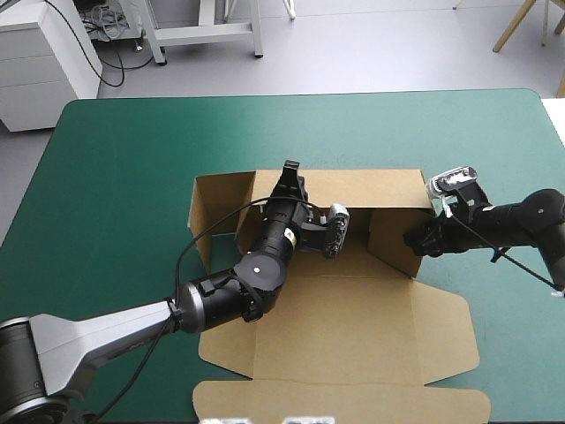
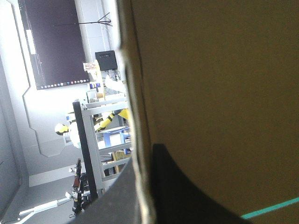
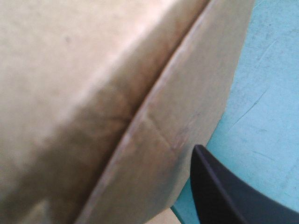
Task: Fold the box
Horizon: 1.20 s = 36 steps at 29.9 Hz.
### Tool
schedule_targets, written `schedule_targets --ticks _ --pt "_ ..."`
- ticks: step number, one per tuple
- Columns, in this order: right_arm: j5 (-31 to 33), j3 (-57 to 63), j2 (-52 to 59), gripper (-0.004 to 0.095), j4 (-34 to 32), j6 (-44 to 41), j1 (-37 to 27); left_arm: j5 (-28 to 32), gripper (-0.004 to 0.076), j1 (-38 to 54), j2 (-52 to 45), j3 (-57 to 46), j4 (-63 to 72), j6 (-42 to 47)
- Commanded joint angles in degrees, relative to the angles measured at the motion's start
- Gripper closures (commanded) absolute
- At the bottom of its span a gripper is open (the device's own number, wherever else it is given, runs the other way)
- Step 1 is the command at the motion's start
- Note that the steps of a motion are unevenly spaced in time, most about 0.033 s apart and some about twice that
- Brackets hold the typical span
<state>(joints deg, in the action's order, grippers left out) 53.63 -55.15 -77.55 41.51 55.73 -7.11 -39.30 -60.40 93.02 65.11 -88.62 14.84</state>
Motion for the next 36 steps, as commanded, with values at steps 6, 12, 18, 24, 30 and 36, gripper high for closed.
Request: schedule_targets --ticks 6,12,18,24,30,36 --pt "-2.74 -1.26 1.77 0.0818 5.88 4.82 0.07 1.22 0.0734 -0.61 -0.3 -2.24 -1.64 -0.53" --pt "-3.72 -0.71 1.77 0.0909 6.53 5.32 0.07 1.18 0.0734 -0.61 0.87 -2.24 -1.64 -0.53" --pt "-4.48 0.11 1.77 0.0908 6.88 3.24 0.07 1.08 0.0734 -0.61 0.95 -2.24 -2.01 -0.53" --pt "-4.48 0.26 1.77 0.0907 6.85 0.38 0.07 0.48 0.0732 -0.61 0.95 -2.24 -2.67 1.74" --pt "-4.48 0.26 1.77 0.0907 6.85 -2.31 0.07 -0.82 0.0674 -0.61 0.95 -2.24 -2.67 2.07" --pt "-4.07 0.26 1.77 0.0907 6.53 -4.63 0.07 -1.09 0.0391 -0.61 0.95 -2.24 -4.65 6.11"
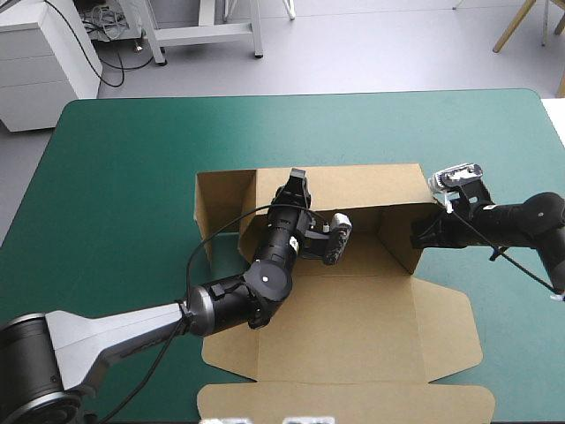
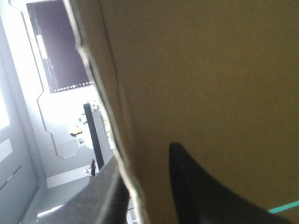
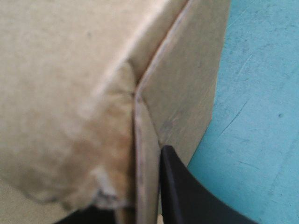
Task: Fold the box
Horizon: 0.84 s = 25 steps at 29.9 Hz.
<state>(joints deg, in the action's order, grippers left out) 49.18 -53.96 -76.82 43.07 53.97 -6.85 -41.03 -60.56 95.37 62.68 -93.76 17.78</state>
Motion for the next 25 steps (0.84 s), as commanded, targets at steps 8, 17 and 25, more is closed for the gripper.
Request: schedule_targets --ticks 8,17,25 --pt "0.88 -0.94 1.04 0.0908 0.44 -7.6 -0.19 -2.47 0.0283 -0.89 -1.4 0.19 -10.29 6.24" --pt "1.19 -1.05 1.04 0.0907 -1.16 -9.37 1.69 -6.65 0.0342 -1.59 -1.52 0.55 -10.29 6.24" --pt "-0.82 -1.13 1.04 0.0907 -5.28 -14.24 5.37 -7.56 0.0356 -2.46 -2.68 3.36 -10.29 6.24"
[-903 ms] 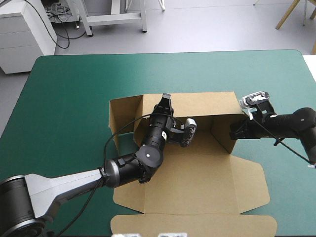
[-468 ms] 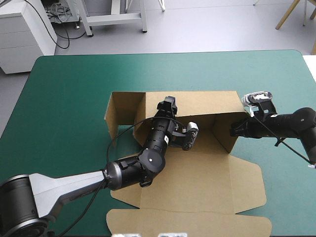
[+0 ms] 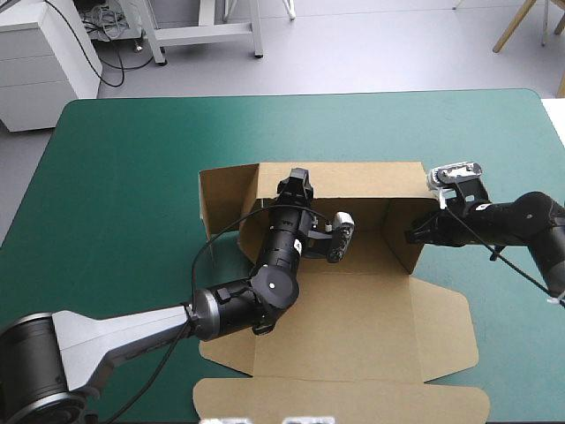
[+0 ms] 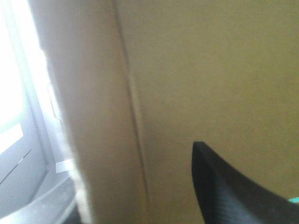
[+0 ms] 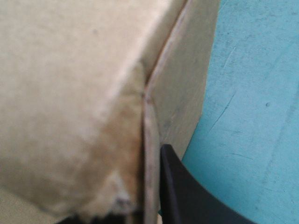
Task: Fold the box
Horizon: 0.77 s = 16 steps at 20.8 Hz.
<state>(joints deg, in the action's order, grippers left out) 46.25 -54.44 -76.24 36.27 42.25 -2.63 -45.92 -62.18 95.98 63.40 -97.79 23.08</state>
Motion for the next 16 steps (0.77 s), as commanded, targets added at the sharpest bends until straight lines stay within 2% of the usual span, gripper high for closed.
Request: schedule_targets --ticks 1,5,9,11,16 --pt "2.02 -0.65 0.45 0.0907 1.42 -2.99 1.16 -2.8 0.0359 -1.04 -3.84 2.83 -6.26 0.93" --pt "1.25 -1.28 0.45 0.0907 0.51 -5.33 1.16 -2.54 0.0379 -5.33 -7.97 2.99 -6.26 2.23" --pt "3.63 -4.82 0.45 0.0907 -2.02 -9.03 1.16 -6.62 0.0414 -13.91 -12.62 2.99 -6.26 3.03" --pt "5.86 -7.08 0.45 0.0907 -3.33 -10.76 1.16 -8.48 0.0468 -16.6 -15.08 2.99 -6.26 3.03" --pt "8.83 -11.05 0.45 0.0908 -4.2 -14.38 1.16 -7.77 0.0736 -16.86 -21.6 2.99 -6.26 2.61"
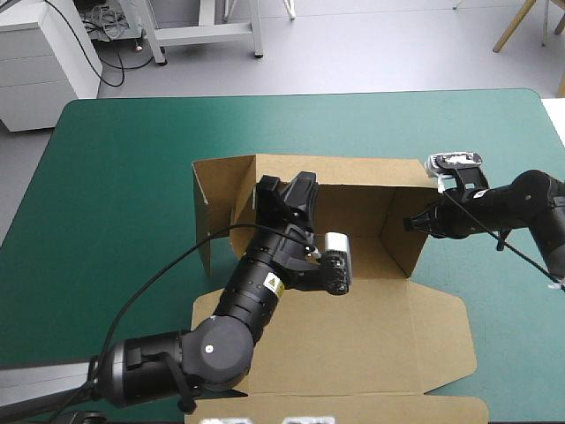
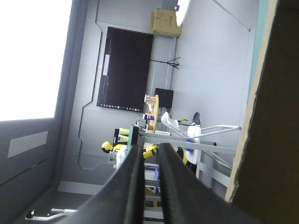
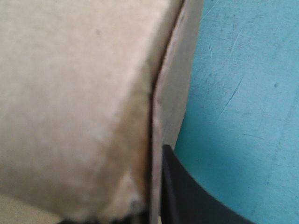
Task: Fold the box
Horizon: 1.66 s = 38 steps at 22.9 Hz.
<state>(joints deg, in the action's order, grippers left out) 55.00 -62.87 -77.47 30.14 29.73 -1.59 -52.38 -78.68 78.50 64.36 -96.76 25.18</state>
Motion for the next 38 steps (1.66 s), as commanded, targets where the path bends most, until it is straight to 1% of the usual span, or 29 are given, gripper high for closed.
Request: schedule_targets --ticks 1,5,9,12,15,19,20,21,22,25,28,30,31,34,36,38 --pt "0.14 -3.02 1.68 0.0908 0.63 -3.44 0.11 -1.08 0.0731 -0.37 -5.55 2.04 -7.15 0.63" --pt "-0.25 -3.52 1.68 0.0907 -1.6 -5.95 0.11 -1.18 0.0731 -0.37 -9.1 2.04 -5.1 1.65" --pt "0.37 -3.62 1.68 0.0907 -2.32 -6.99 0.11 -3.38 0.0731 -0.1 -10.91 2.04 -5.3 1.53" --pt "1.5 -3.62 1.68 0.0908 -2.48 -7.63 0.11 -2.24 0.0731 3.1 -12.9 2.04 -5.49 1.53" --pt "1.87 -3.74 1.68 0.0907 -2.48 -7.97 0.11 0.37 0.0731 9.07 -14.39 2.04 -5.01 2.31" --pt "3.51 -5.51 0.82 0.0908 -2.58 -9.15 0.11 2.95 0.0731 18.99 -15.46 2.04 -0.87 6.48" --pt "4.39 -6.86 0.21 0.0907 -2.58 -9.5 0.11 4.0 0.0731 23.2 -15.74 2.04 3.12 8.51" --pt "4.7 -7.69 -0.14 0.0907 -2.58 -10.19 0.11 4.66 0.0731 25.34 -15.9 2.04 6.01 8.9" --pt "5.3 -9.22 -1.43 0.0907 -2.69 -10.78 0.11 4.69 0.0731 28.76 -15.9 2.04 11.1 11.19" --pt "5.83 -12.18 -5.65 0.0907 -2.69 -11.85 0.11 5.03 0.0731 36.52 -15.9 2.04 22.23 11.19" --pt "5.92 -13.93 -9.22 0.0908 -2.57 -12.19 0.46 7.78 0.0731 43.42 -15.9 2.04 27.49 13.2" --pt "4.45 -15.85 -11.7 0.0907 -2.69 -12.22 1.56 11.15 0.0731 48.12 -15.9 2.04 30.91 14.07" --pt "3.1 -17.04 -13.17 0.0907 -2.77 -12.22 2.63 13.11 0.0731 51.51 -15.9 2.04 34.73 14.07" --pt "-0.96 -19.13 -16.35 0.0907 -3.78 -12.57 4.85 14.34 0.0731 56.28 -15.9 2.04 40.2 13.52" --pt "-3.11 -20.07 -17.95 0.0907 -4.88 -14.55 5.92 14.34 0.0731 58.25 -15.9 2.04 42.26 13.52" --pt "-5.73 -21.14 -19.69 0.0907 -5.8 -15.1 7.09 15.39 0.0731 62.0 -15.54 2.04 48.08 13.64"
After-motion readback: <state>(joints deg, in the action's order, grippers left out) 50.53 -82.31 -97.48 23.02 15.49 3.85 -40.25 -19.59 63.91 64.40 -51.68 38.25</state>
